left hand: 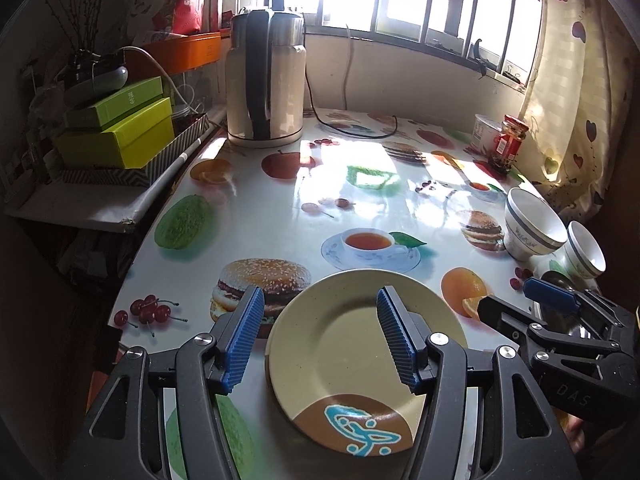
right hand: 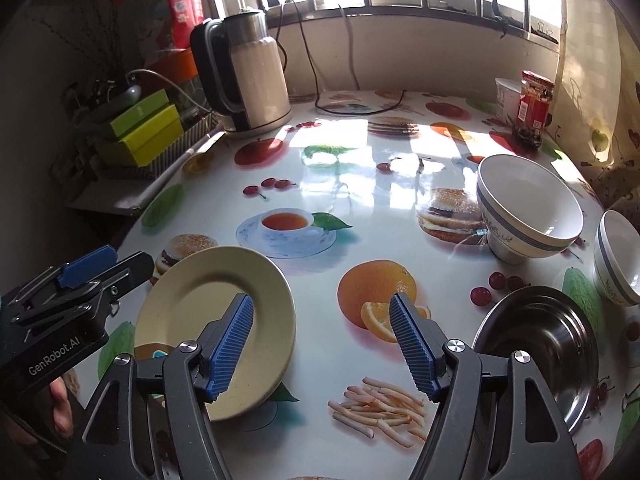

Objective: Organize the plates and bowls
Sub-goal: 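Move both grippers away from the plates toward the white bowls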

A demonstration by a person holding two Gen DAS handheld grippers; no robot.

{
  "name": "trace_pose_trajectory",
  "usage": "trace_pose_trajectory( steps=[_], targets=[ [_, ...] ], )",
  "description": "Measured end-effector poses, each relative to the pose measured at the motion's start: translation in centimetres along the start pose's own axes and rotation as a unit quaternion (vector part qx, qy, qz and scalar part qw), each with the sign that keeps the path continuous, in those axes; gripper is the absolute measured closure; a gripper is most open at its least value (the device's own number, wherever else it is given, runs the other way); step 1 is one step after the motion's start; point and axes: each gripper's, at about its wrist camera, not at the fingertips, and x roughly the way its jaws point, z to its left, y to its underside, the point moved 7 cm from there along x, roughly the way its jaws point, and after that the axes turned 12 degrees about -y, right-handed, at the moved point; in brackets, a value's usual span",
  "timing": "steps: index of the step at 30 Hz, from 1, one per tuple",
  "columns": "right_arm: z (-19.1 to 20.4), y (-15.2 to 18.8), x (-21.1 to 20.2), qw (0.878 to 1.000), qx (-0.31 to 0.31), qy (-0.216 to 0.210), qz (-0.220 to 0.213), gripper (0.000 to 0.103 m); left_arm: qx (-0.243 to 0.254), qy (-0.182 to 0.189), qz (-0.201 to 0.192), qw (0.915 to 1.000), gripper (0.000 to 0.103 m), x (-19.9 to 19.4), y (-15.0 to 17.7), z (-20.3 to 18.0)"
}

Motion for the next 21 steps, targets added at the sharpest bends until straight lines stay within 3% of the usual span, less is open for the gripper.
trace_pose_trajectory(
  steps=[10,21],
  targets=[
    [-3.0,-0.1,-3.0,0.999,0.031,0.028,-0.027,0.031,0.032,0.014,-0.014,0.9993,0.043,-0.5,-1.4,-3.2],
    [-8.4,-0.2,-7.8,0.992,0.078,0.079,-0.064,0.031,0.060,0.095,-0.021,0.9934,0.043,-1.5,-3.3,-9.5]
  ],
)
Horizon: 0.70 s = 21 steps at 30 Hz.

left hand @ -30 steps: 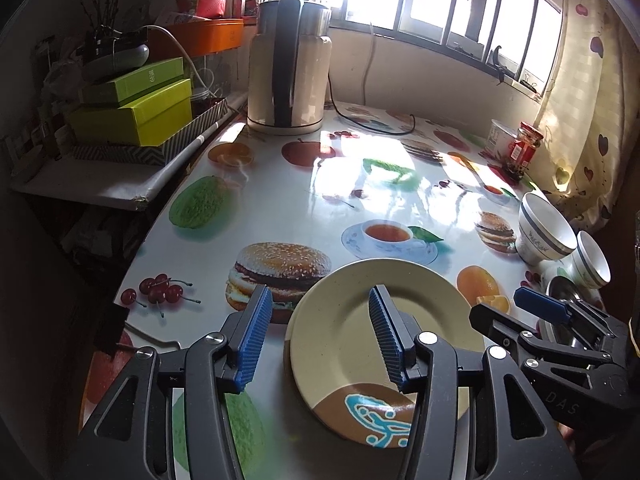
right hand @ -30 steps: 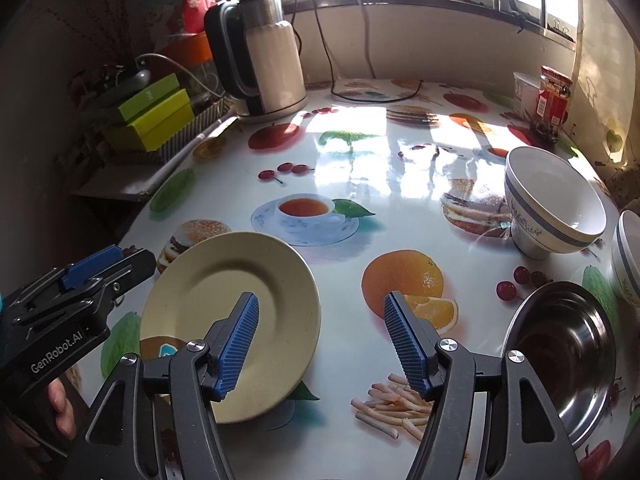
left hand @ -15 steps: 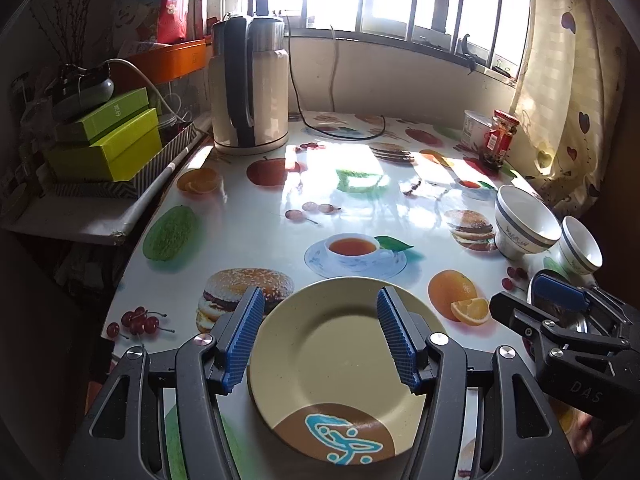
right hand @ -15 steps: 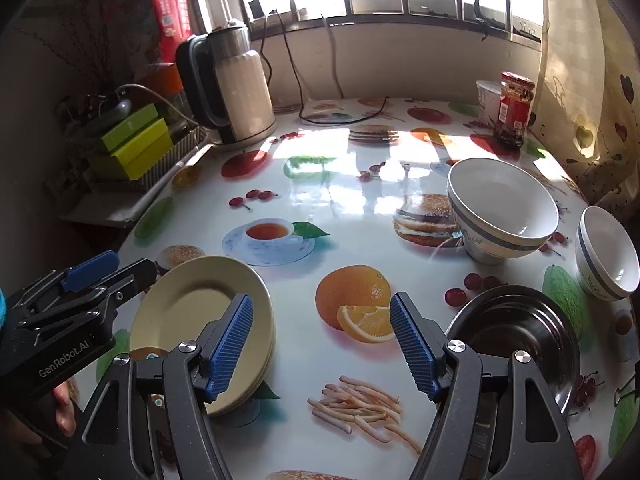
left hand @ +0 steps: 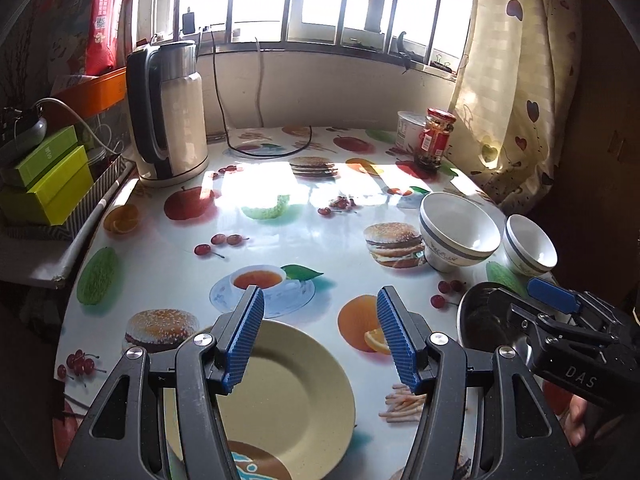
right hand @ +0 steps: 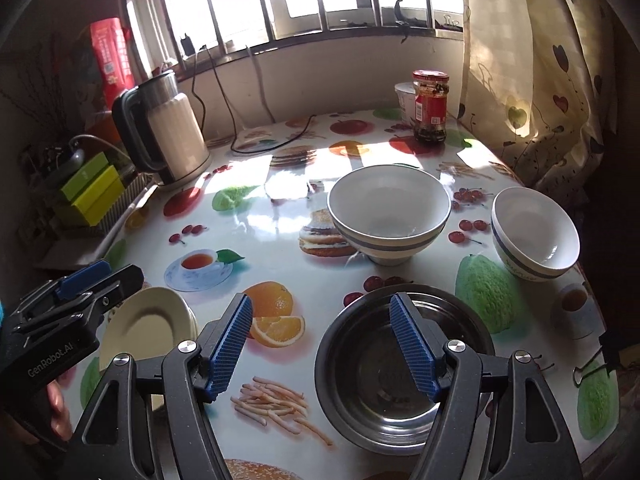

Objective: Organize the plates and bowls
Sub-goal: 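Move both grippers away from the plates toward the white bowls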

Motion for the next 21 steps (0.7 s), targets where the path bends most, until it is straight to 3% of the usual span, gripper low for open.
trace_pose_trajectory(
  steps=[6,21],
  targets=[
    [-3.4,-1.0,-1.5,0.999,0.012,0.027,-0.012,0.031,0.007,0.032,0.016,0.9993,0.043,1.2,-1.2,-3.2],
    [-10.5,-5.7,-1.0,0.999,0.017,0.048,-0.015,0.031,0.019,0.039,0.047,0.9979,0.043,5.6,-5.2,-8.7]
  ],
)
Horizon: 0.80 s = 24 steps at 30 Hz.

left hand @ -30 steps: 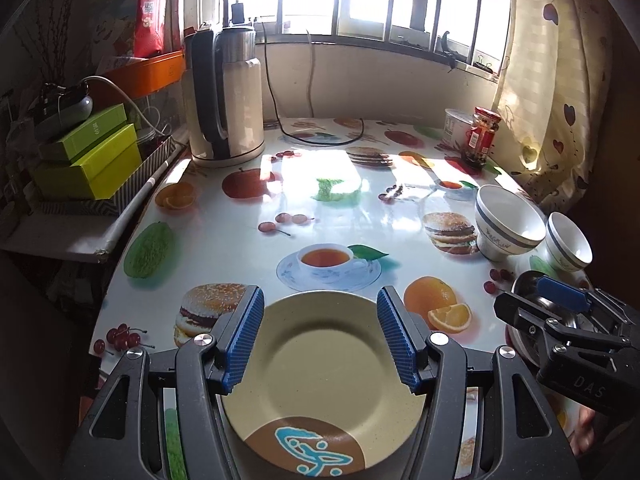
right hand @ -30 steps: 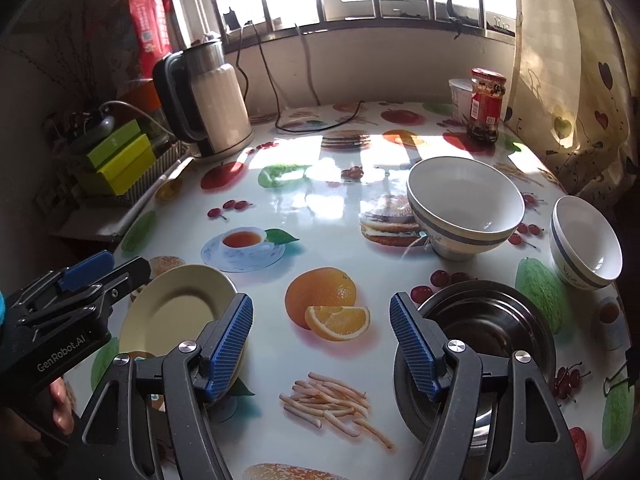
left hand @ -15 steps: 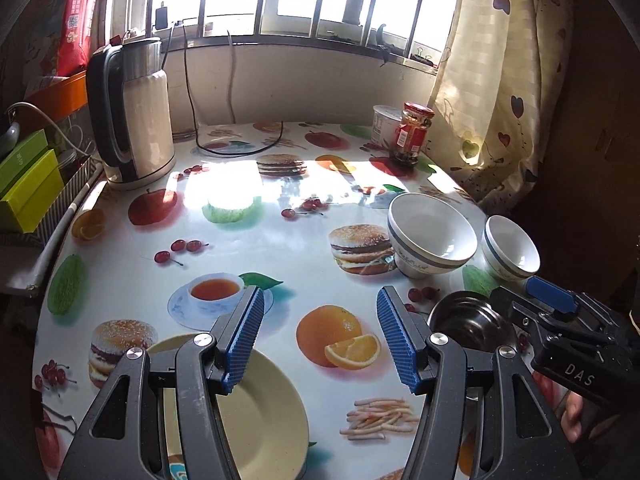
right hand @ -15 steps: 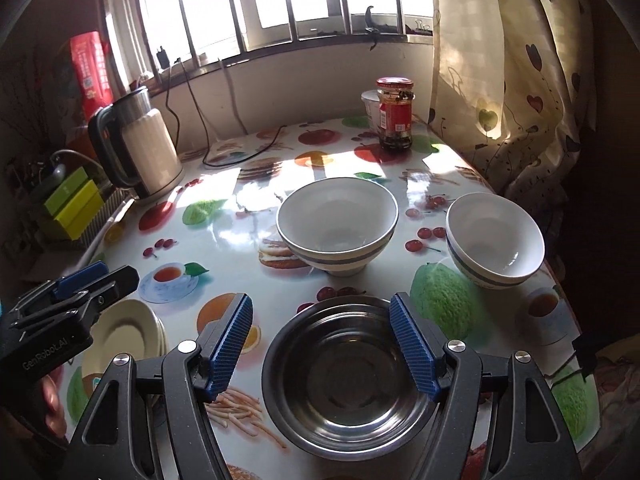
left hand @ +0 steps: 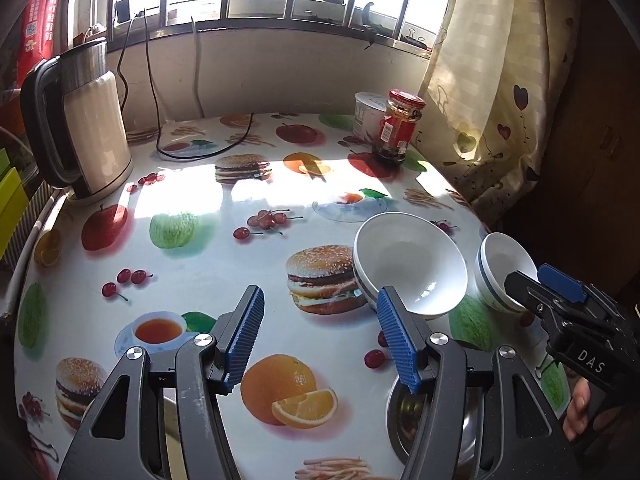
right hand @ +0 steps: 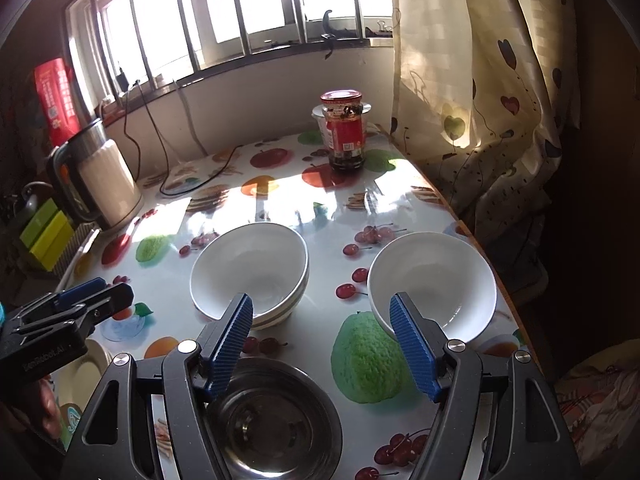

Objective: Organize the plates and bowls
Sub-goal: 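Move both grippers away from the plates toward the white bowls, then close the left gripper on a white bowl rim while the right gripper grips another bowl rim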

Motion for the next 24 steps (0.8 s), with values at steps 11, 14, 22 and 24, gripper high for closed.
trace_pose_trajectory(
  steps=[11,14,22,24],
  targets=[
    [-1.4,-1.4,4.4,0.999,0.010,-0.015,0.029,0.039,0.004,0.010,0.034,0.9994,0.057,4.0,-1.2,-2.6],
    [-1.5,-1.3,5.4,0.999,0.007,-0.020,0.038,0.044,0.011,0.007,0.036,0.9993,0.057,4.6,-1.3,-3.0],
    [-1.3,-1.5,7.2,0.999,-0.002,-0.022,0.049,0.064,0.013,0.014,0.048,0.9987,0.064,6.0,-1.3,-3.8],
    [-1.3,-1.6,7.4,0.999,-0.002,-0.023,0.049,0.064,0.009,0.017,0.049,0.9986,0.068,6.2,-1.3,-3.9]
  ],
)
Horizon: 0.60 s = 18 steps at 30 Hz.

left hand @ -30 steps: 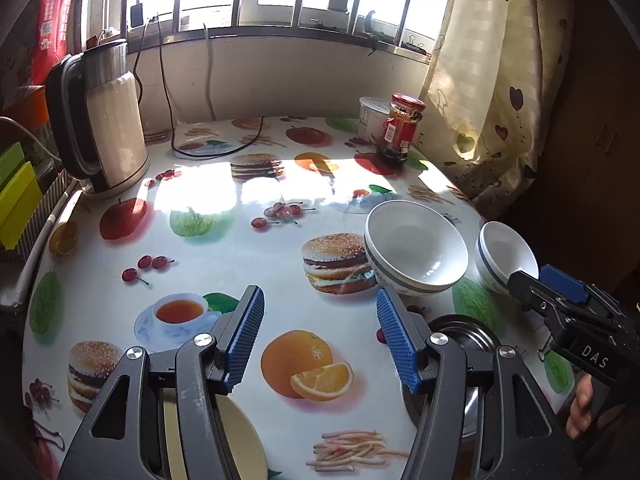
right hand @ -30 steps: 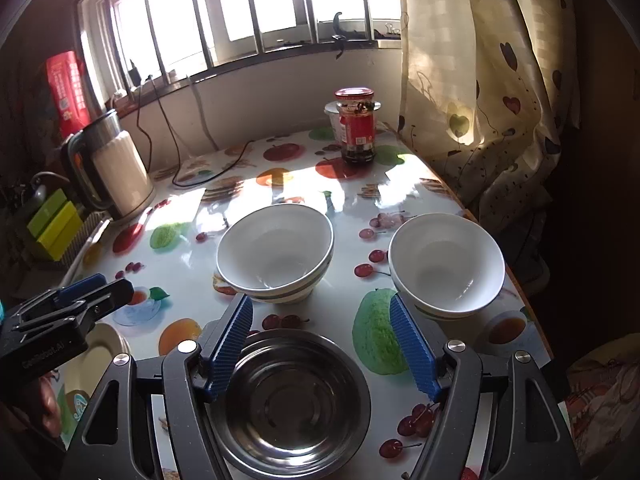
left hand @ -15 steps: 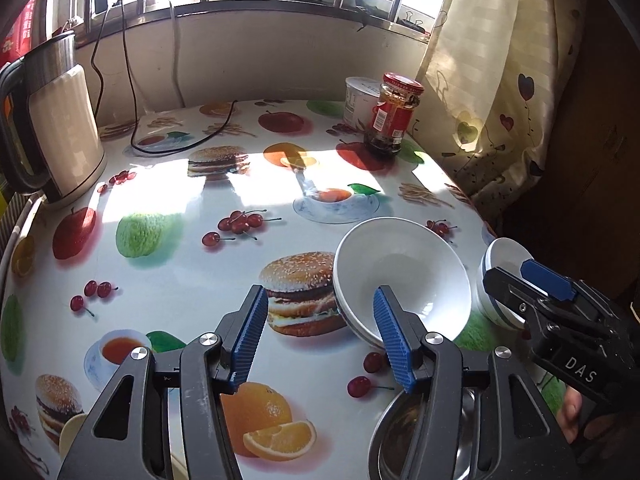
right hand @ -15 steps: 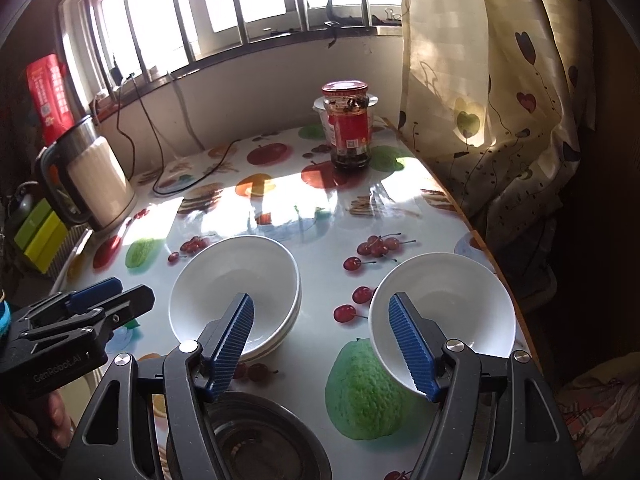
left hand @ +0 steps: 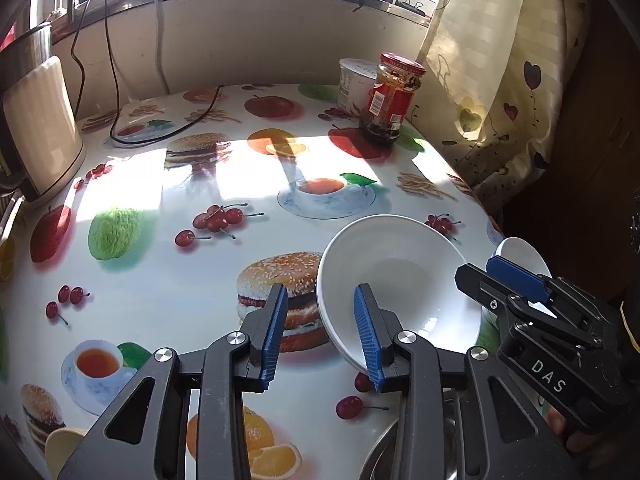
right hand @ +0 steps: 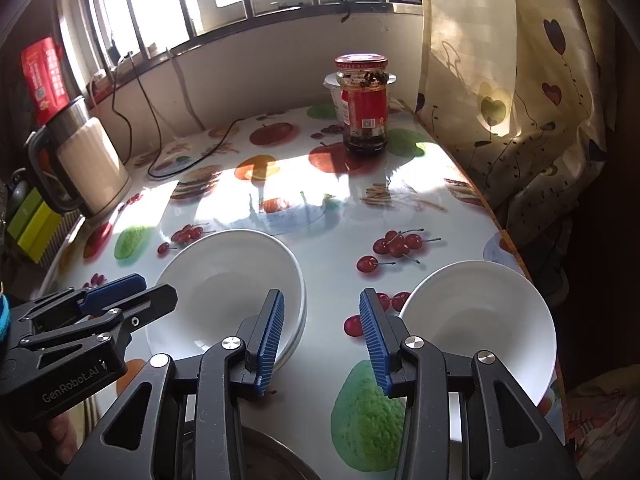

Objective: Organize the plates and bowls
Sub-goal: 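Close the left gripper on a white bowl rim while the right gripper grips another bowl rim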

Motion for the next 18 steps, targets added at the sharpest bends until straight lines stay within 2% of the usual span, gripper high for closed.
trace_pose_trajectory(
  steps=[3,4,13,18],
  targets=[
    [0.07,-0.08,0.22,1.000,0.001,-0.005,0.003,0.064,0.002,0.001,0.004,1.0000,0.068,0.35,0.00,-0.13],
    [0.08,-0.11,0.36,1.000,0.000,-0.005,0.004,0.065,0.001,0.002,0.003,1.0000,0.073,0.33,-0.01,-0.12],
    [0.05,0.02,0.91,1.000,0.005,-0.008,0.008,0.081,0.004,0.003,0.004,1.0000,0.079,0.60,-0.16,-0.31],
    [0.20,0.03,0.98,1.000,0.007,-0.015,0.006,0.086,0.000,0.002,0.005,1.0000,0.089,0.82,-0.06,-0.29]
  ],
)
